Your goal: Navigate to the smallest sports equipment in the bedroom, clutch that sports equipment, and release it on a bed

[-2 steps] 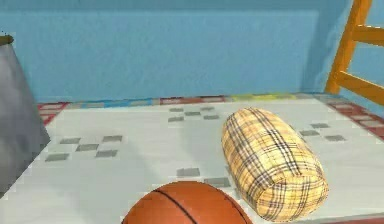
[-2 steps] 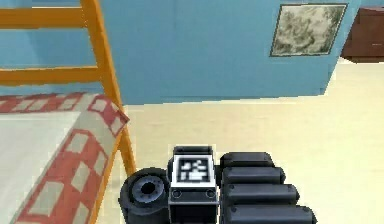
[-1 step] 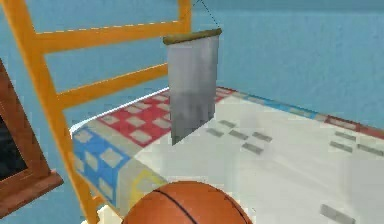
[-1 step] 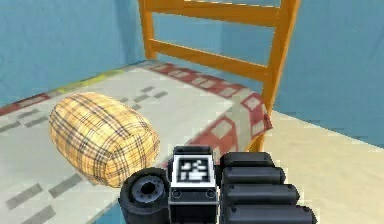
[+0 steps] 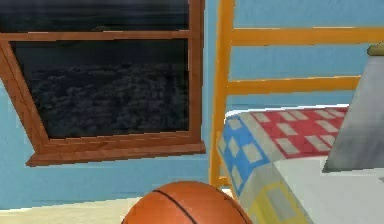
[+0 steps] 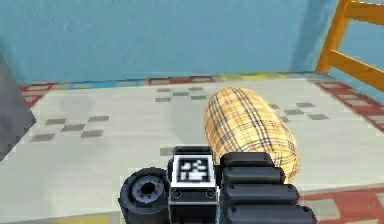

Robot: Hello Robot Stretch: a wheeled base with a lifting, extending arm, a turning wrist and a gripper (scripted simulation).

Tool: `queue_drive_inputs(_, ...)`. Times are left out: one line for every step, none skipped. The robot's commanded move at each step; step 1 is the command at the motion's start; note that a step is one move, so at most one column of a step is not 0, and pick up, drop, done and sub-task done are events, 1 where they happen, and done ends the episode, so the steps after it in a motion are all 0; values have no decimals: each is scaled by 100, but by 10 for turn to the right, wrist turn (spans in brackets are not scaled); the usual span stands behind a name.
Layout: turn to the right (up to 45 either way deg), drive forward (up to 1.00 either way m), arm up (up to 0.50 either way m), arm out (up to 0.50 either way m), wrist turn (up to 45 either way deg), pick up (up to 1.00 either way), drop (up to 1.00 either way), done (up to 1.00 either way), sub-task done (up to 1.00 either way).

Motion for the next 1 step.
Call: queue_drive_inputs(0, 20, 0, 0, 0, 0, 0, 0, 0)
